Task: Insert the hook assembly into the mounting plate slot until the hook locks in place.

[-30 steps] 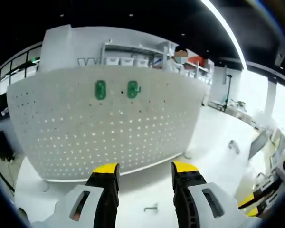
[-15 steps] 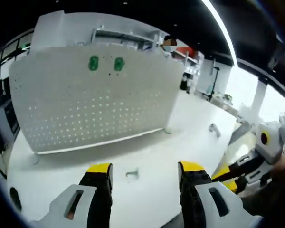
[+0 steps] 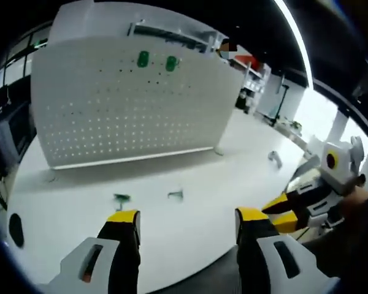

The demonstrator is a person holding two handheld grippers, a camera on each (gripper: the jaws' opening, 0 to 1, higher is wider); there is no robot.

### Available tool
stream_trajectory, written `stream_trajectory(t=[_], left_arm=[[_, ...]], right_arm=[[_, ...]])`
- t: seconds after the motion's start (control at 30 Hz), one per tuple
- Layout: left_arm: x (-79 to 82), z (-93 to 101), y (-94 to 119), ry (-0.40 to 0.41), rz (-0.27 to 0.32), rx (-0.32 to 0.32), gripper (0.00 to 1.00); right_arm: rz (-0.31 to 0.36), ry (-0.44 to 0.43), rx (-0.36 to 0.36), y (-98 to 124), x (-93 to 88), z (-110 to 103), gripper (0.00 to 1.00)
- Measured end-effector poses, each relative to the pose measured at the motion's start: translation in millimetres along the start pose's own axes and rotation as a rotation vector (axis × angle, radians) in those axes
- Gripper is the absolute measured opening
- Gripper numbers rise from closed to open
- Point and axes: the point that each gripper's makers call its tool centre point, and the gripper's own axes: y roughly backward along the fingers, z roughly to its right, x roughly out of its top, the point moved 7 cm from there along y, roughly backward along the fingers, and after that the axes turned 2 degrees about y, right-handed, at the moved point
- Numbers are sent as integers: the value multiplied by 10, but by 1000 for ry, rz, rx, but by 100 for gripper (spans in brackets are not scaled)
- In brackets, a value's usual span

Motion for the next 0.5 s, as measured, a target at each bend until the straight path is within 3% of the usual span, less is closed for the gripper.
stream_trajectory(t=[0.27, 0.5], left_arm=[[-129, -24, 109, 37, -6, -16, 72], [-220, -164, 211, 104, -8, 10, 76]], right_arm=[[-25, 32, 33, -180, 37, -72, 19], [-77, 128, 93, -485, 128, -67, 19]])
